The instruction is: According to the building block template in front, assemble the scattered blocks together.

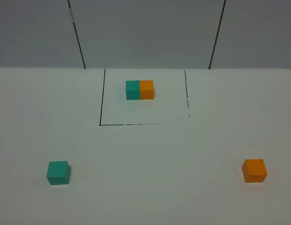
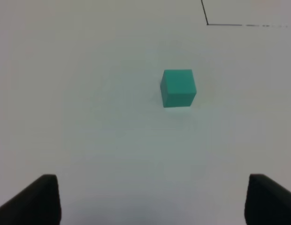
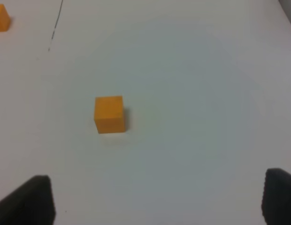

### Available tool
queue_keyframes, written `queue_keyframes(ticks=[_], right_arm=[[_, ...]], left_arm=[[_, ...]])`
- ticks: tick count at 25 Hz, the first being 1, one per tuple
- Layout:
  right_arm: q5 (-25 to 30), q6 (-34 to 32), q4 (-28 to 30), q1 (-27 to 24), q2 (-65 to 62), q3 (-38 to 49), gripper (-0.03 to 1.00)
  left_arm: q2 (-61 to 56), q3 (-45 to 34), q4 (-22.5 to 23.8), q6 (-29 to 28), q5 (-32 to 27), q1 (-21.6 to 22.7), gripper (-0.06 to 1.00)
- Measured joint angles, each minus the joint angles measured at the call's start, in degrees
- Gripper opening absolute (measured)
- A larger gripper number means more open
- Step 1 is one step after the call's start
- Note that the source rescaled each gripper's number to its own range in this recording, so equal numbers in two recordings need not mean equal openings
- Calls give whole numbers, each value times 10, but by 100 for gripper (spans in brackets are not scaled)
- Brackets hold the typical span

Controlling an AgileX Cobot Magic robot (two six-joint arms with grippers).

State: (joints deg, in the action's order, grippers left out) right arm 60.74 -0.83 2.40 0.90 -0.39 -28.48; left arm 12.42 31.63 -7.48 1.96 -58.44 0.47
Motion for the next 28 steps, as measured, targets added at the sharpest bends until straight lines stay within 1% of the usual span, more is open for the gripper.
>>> queue_keyframes(ticks=[5, 8, 14, 16, 19, 21, 24, 26, 28], right_arm=[[0, 0, 0, 0, 0, 0, 76], [0, -1, 0, 0, 0, 0, 76], [0, -1, 0, 0, 0, 0, 76], [0, -1, 0, 0, 0, 0, 76], [0, 0, 0, 0, 0, 0, 76], [0, 0, 0, 0, 0, 0, 76], [0, 0, 0, 0, 0, 0, 76], [0, 0, 0, 0, 0, 0, 76], [0, 0, 0, 0, 0, 0, 76]], left_arm=[[165, 61, -1, 0, 28, 0, 68], [273, 109, -10, 0, 29, 0, 68], [492, 220, -43, -3, -16, 0, 68], [545, 249, -54, -4, -24, 0, 68], [609, 286, -57, -5, -32, -1, 68], [644, 302, -53, -5, -34, -10, 68], [687, 315, -38, -10, -31, -47, 68], [713, 319, -15, -31, -20, -74, 68], [741, 319, 11, -63, -6, -98, 68]])
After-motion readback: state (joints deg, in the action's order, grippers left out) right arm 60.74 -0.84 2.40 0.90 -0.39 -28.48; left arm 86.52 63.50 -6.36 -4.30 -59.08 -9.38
